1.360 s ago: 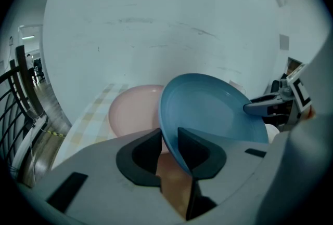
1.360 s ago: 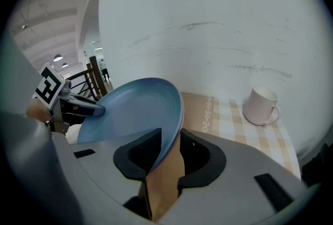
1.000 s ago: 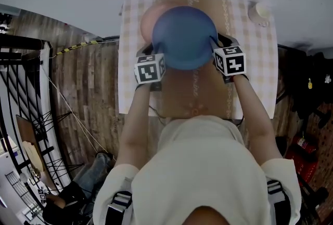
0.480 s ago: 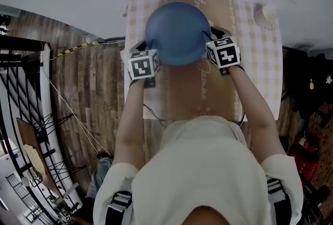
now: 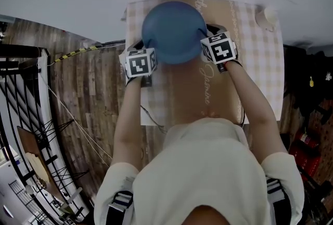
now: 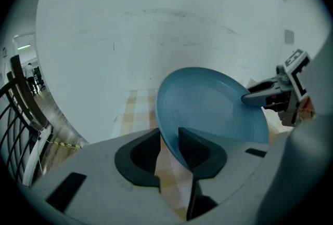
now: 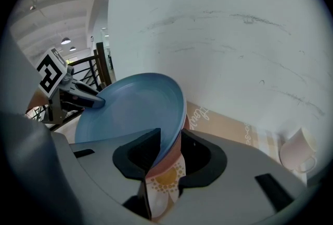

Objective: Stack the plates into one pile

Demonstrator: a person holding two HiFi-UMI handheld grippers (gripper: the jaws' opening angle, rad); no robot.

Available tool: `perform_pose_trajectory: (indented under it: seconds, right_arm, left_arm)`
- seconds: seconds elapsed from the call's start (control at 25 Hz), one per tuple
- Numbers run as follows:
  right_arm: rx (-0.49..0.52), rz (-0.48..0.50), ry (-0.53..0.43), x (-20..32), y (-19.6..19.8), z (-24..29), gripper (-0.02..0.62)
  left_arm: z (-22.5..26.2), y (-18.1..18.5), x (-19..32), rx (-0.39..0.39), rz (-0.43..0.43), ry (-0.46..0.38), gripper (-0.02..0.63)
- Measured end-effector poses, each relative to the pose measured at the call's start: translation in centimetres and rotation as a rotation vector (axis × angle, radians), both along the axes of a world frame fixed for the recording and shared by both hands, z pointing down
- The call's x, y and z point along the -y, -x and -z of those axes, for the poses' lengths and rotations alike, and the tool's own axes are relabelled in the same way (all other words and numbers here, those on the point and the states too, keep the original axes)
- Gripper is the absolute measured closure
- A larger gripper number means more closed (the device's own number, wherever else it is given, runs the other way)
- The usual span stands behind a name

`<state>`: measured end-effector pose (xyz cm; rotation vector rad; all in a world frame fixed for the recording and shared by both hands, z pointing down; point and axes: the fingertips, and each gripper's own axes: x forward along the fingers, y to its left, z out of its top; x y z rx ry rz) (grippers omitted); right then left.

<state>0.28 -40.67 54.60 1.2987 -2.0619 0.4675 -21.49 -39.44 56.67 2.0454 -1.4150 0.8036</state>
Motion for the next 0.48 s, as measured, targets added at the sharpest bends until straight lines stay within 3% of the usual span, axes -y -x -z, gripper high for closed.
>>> perform_pose_trajectory:
  seconds: [0.48]
  right_arm:
    - [-0.047,-0.037,0.063,1.0,-1.1,-2.7,0.482]
  left_arm:
    - [-1.9,-1.1,1.7,0.038,-0.045,-0.006,0.503]
